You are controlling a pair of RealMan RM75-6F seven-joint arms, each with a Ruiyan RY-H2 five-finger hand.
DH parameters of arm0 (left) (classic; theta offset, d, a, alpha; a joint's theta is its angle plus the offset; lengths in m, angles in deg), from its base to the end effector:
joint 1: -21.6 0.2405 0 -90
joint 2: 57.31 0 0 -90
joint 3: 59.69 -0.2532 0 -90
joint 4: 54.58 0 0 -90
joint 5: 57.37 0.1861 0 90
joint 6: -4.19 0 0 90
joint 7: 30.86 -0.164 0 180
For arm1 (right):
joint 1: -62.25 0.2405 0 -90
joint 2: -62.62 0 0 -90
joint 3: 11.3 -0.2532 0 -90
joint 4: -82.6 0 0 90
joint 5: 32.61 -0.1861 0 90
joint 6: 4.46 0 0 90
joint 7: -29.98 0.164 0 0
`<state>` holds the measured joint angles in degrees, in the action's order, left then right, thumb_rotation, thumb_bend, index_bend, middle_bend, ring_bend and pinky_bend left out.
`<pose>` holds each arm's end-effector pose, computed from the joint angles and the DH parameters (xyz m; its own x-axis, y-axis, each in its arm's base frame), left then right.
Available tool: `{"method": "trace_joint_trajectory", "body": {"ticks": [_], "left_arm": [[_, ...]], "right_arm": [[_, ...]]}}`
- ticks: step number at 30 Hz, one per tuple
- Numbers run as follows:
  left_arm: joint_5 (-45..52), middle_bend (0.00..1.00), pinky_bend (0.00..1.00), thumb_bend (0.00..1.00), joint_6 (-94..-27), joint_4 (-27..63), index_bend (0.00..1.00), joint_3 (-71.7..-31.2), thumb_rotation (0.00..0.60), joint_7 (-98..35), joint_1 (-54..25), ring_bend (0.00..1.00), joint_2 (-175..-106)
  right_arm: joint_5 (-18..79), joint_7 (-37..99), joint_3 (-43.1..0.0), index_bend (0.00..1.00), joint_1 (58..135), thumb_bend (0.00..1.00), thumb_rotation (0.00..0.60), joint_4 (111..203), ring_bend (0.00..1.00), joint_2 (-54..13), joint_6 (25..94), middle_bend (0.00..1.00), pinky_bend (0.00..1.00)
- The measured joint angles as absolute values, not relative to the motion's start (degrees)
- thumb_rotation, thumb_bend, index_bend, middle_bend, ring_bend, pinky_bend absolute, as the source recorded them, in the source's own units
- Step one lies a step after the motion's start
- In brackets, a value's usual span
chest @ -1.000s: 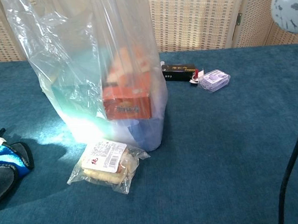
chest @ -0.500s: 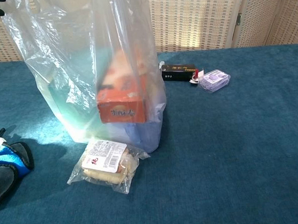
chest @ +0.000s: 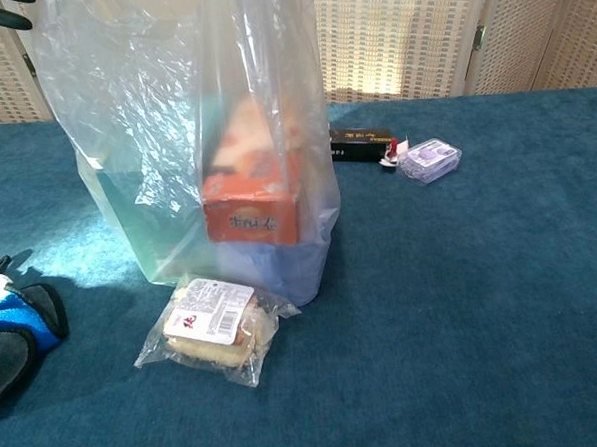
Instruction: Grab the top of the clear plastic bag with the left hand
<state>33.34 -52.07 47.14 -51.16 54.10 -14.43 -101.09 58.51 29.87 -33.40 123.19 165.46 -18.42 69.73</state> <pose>-0.1510 0.3263 0.2100 -0.5769 0.5183 0.6313 0.7337 -0.0108 0.6793 0.0578 -0.3745 0.1326 0.0423 0.2955 0.9544 -0.4917 -0.8254 0.2773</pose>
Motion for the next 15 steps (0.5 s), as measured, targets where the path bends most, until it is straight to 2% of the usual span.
{"method": "trace_joint_trajectory", "body": {"ticks": [3,9,15], "left_arm": [[30.99,0.19,0.18,0.28,-51.31,47.14,0.16,-51.09,0.246,51.66,-14.32,0.21,-100.87],[27.65,0.2,0.19,0.28,-50.14,47.36,0.16,-51.28,0.156,45.55,-13.59,0.22,-100.1],[22.36,0.2,0.19,0.28,-49.42,47.92,0.16,-50.71,0.145,40.03,-12.51,0.22,-100.07]], "right_arm": [[58.5,29.93,-33.29,0.22,123.07,0.41,0.6,165.73,0.24,-18.21,69.76,0.32,0.26],[58.58,29.91,-32.96,0.22,122.87,0.41,0.6,166.23,0.24,-17.81,69.65,0.32,0.26],[58.57,29.86,-32.9,0.22,122.6,0.41,0.6,166.76,0.24,-17.3,69.76,0.32,0.26]]}}
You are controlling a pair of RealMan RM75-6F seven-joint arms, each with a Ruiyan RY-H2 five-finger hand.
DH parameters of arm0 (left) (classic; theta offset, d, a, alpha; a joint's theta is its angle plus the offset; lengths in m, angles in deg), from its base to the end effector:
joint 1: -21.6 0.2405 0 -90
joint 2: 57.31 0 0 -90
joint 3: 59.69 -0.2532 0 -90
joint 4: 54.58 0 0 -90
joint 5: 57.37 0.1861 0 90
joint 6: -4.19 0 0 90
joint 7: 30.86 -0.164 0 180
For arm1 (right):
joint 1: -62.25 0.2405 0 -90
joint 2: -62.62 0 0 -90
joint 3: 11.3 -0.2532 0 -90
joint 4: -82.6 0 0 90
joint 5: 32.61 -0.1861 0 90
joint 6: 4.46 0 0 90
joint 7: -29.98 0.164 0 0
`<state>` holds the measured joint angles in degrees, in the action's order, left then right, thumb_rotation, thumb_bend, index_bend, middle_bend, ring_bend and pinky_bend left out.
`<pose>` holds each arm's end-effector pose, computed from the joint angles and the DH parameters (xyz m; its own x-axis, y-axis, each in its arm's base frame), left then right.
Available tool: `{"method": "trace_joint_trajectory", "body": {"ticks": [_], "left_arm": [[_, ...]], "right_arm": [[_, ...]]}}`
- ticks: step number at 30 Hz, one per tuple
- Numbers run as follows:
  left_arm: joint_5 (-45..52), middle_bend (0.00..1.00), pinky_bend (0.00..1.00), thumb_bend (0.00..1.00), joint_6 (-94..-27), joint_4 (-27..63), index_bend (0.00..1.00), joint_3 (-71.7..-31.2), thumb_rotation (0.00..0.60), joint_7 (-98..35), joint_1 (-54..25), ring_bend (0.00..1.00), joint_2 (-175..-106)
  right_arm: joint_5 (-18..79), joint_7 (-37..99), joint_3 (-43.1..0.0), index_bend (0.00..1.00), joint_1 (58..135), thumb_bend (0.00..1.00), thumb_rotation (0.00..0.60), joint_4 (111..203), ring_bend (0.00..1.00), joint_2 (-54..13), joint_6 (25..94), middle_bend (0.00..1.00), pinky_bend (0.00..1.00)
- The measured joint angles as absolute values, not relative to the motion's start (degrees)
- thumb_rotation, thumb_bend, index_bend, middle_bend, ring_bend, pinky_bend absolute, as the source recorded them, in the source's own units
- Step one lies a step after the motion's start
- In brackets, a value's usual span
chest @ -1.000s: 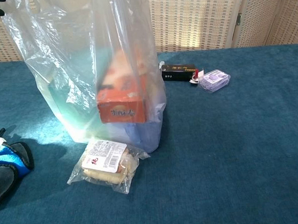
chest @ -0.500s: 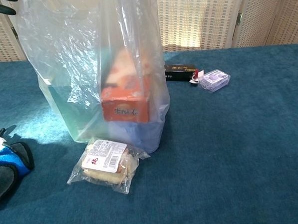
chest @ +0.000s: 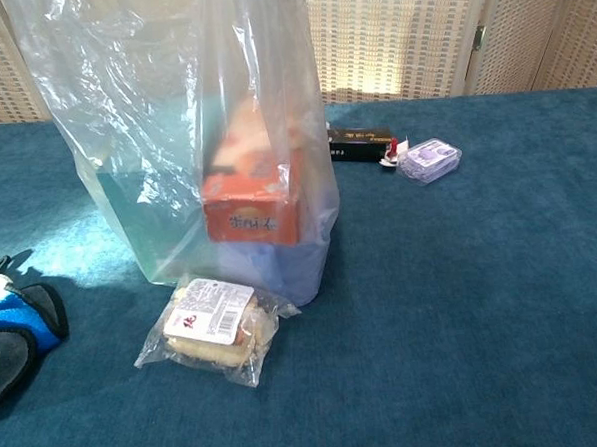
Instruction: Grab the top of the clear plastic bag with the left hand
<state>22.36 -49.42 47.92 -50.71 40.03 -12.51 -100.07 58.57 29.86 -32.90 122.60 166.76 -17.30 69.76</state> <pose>-0.1810 0.3307 0.2230 -0.5217 0.3712 0.7681 0.8307 0.0160 0.5565 0.0544 -0.3721 0.1352 0.0507 0.2900 0.9557 -0.4914 -0.8258 0.2767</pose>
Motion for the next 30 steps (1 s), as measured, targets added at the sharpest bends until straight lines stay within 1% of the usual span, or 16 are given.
{"method": "trace_joint_trajectory", "body": {"ticks": [4,7,11,17,21,30], "left_arm": [[22.53,0.2,0.19,0.28,-49.7,48.29,0.17,-49.67,0.174,41.5,-12.44,0.22,-100.71],[25.05,0.21,0.2,0.28,-49.93,48.26,0.19,-49.3,0.177,45.26,-12.68,0.23,-101.14],[29.44,0.25,0.22,0.28,-50.23,48.07,0.21,-49.16,0.177,52.0,-13.37,0.26,-101.48],[35.03,0.25,0.23,0.28,-50.95,47.64,0.21,-49.48,0.177,59.97,-15.15,0.26,-101.68],[36.04,0.25,0.23,0.28,-50.74,46.5,0.22,-49.67,0.177,63.01,-17.03,0.26,-102.32],[35.83,0.25,0.23,0.28,-49.34,44.66,0.21,-49.96,0.174,64.74,-20.39,0.26,-104.77]], "right_arm": [[58.44,29.69,-33.0,0.22,122.34,0.41,0.6,167.12,0.24,-17.0,70.0,0.32,0.26],[58.28,29.57,-33.05,0.22,122.14,0.41,0.6,167.27,0.24,-16.69,70.04,0.32,0.26],[57.85,29.51,-33.1,0.22,121.77,0.41,0.6,167.34,0.24,-16.33,70.07,0.32,0.26],[57.55,29.59,-33.1,0.22,121.25,0.41,0.6,167.59,0.24,-15.89,70.29,0.32,0.26],[57.64,29.65,-33.15,0.22,121.17,0.41,0.6,168.08,0.24,-15.77,70.42,0.32,0.26],[57.57,29.83,-32.98,0.22,120.66,0.41,0.6,168.34,0.24,-15.4,70.51,0.32,0.26]]}}
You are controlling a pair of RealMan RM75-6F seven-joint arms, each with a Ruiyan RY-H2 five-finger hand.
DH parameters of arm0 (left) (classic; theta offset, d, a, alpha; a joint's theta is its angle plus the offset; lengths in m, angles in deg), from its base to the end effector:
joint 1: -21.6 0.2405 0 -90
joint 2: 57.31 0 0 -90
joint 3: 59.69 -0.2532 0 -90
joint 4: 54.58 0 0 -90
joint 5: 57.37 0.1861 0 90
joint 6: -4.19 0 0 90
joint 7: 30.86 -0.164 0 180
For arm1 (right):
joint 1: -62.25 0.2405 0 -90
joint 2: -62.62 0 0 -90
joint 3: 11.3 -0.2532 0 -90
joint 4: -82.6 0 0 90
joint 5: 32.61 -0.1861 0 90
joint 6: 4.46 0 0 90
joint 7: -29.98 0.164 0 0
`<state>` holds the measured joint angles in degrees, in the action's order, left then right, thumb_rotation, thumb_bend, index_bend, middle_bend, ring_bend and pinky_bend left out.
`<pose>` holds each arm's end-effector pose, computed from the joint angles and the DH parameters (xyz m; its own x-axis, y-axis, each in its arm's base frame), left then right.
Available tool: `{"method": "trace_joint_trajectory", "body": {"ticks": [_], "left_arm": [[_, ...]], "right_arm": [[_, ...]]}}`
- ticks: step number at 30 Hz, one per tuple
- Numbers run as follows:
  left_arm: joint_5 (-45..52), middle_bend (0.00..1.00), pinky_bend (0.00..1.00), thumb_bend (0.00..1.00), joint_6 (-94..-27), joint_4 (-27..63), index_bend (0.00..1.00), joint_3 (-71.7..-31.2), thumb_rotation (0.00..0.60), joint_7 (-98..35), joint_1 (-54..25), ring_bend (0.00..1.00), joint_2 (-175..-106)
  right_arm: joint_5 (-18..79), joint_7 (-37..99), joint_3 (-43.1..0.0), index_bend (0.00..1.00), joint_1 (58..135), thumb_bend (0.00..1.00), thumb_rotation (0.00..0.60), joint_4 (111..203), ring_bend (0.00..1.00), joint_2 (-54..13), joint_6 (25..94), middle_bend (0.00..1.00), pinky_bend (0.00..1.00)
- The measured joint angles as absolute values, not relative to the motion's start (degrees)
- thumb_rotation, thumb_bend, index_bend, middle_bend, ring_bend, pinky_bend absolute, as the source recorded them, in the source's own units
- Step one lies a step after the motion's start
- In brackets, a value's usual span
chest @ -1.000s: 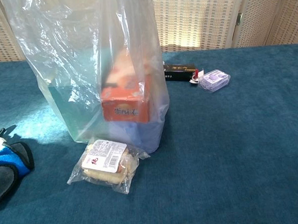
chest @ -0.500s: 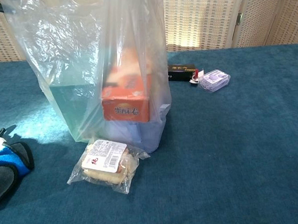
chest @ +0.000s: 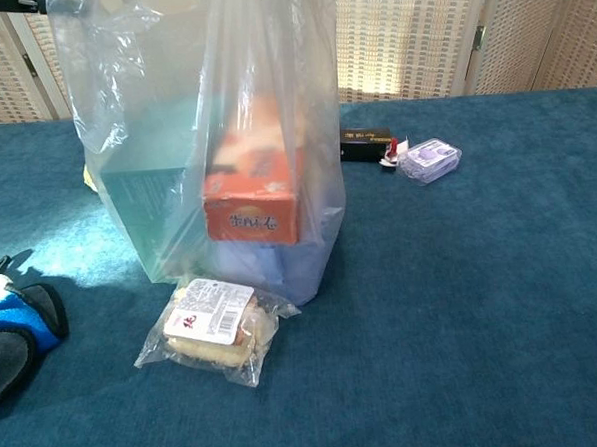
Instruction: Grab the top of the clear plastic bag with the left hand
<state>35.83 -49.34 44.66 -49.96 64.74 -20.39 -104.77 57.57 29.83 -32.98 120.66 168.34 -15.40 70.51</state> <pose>-0.1183 0.3444 0.1900 -0.6245 0.6130 0.4840 0.6365 0.0403 0.7702 0.0423 -0.3731 0.1464 0.0485 0.2979 0.9534 -0.5241 -0.8049 0.2782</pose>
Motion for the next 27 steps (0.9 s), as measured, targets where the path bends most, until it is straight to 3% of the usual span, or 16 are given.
{"method": "trace_joint_trajectory", "body": {"ticks": [19,27], "left_arm": [[33.35,0.25,0.18,0.28,-51.73,40.81,0.19,-50.04,0.005,64.6,-21.63,0.24,-108.45],[32.71,0.25,0.18,0.28,-52.84,41.15,0.19,-49.92,0.0,67.6,-21.45,0.24,-109.52]], "right_arm": [[57.77,32.39,-32.35,0.22,120.18,0.41,0.6,165.7,0.24,-15.76,70.56,0.32,0.26],[57.71,32.7,-32.27,0.22,120.3,0.41,0.6,165.08,0.24,-16.15,70.37,0.32,0.26]]}}
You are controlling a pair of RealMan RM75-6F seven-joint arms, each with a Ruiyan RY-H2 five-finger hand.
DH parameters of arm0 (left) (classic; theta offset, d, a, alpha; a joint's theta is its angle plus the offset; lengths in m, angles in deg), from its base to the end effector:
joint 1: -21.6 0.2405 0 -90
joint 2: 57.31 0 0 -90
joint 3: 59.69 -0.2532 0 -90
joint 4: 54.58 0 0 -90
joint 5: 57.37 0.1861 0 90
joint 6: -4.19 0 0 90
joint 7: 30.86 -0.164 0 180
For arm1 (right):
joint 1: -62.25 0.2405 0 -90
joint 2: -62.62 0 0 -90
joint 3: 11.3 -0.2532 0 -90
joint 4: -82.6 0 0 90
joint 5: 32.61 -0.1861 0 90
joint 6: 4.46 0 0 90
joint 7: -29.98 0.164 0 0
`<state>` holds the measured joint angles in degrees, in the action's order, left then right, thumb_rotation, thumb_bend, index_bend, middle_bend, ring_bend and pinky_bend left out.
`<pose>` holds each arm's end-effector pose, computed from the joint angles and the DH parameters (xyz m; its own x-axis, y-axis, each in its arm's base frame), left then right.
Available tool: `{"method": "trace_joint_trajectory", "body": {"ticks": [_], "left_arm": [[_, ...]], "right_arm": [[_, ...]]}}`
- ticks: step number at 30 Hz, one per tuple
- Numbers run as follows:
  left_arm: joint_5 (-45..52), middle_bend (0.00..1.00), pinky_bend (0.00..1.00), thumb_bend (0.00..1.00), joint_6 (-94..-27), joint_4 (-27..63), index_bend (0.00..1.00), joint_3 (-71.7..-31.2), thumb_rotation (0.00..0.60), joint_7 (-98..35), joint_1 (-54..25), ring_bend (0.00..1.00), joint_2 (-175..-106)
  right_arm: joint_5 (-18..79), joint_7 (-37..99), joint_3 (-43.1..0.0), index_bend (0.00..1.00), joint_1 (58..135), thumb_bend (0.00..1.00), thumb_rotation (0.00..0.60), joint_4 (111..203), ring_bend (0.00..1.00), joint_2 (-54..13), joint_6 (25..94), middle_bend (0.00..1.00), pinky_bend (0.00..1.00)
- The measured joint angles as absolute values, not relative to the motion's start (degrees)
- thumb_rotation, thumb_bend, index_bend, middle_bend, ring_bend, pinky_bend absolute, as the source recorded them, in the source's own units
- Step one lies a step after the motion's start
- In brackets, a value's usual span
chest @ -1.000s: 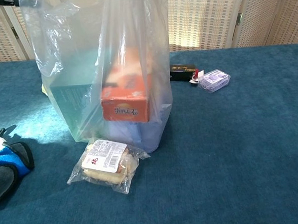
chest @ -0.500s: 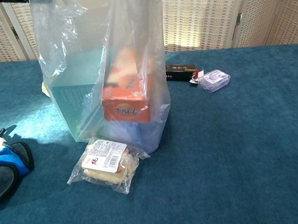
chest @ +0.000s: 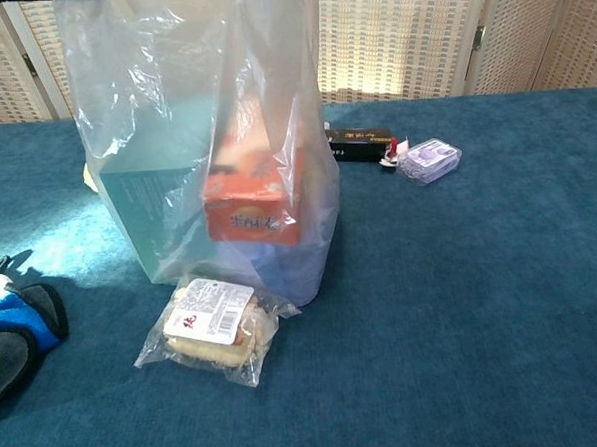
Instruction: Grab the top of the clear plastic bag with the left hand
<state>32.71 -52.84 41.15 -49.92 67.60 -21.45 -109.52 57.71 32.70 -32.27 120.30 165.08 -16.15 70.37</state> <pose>-0.1164 0.3579 0.1838 -0.6923 0.5921 0.4125 0.5352 0.0379 0.8439 0.0318 -0.3819 0.1430 0.0593 0.2838 0.9571 -0.5405 -0.7969 0.2698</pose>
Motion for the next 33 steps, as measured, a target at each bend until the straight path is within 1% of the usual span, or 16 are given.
{"method": "trace_joint_trajectory", "body": {"ticks": [5,7,9,12,19,26,33], "left_arm": [[33.53,0.25,0.18,0.28,-53.93,41.0,0.19,-49.81,0.0,68.89,-21.96,0.23,-110.84],[33.55,0.25,0.18,0.28,-53.49,40.85,0.17,-49.92,0.0,68.58,-22.25,0.22,-110.93],[33.54,0.22,0.16,0.28,-52.53,40.71,0.12,-50.1,0.0,67.48,-22.69,0.16,-110.99],[32.77,0.18,0.13,0.28,-51.21,40.76,0.1,-50.16,0.0,66.04,-23.4,0.11,-111.28],[33.22,0.17,0.13,0.28,-51.67,41.44,0.1,-49.74,0.0,69.0,-24.21,0.12,-111.72],[33.87,0.18,0.15,0.28,-51.97,42.92,0.11,-49.47,0.0,72.04,-25.32,0.18,-111.86],[33.41,0.2,0.18,0.28,-49.65,44.58,0.11,-50.09,0.0,71.89,-26.41,0.22,-111.89]], "right_arm": [[57.66,32.54,-32.23,0.22,120.32,0.41,0.6,165.03,0.24,-16.22,70.26,0.32,0.26],[57.66,32.5,-32.21,0.22,120.28,0.41,0.6,165.07,0.24,-16.18,70.25,0.32,0.26],[57.67,32.48,-32.17,0.22,120.23,0.41,0.6,165.1,0.24,-16.12,70.24,0.32,0.26],[57.64,32.5,-32.18,0.22,120.21,0.41,0.6,165.1,0.24,-16.07,70.22,0.32,0.26],[57.47,32.62,-32.22,0.22,120.18,0.41,0.6,164.79,0.24,-16.08,70.14,0.32,0.26],[57.11,32.64,-32.52,0.22,120.14,0.41,0.6,164.72,0.24,-15.93,70.15,0.32,0.26],[56.73,32.72,-32.79,0.22,120.22,0.41,0.6,164.72,0.24,-15.87,69.98,0.32,0.26]]}}
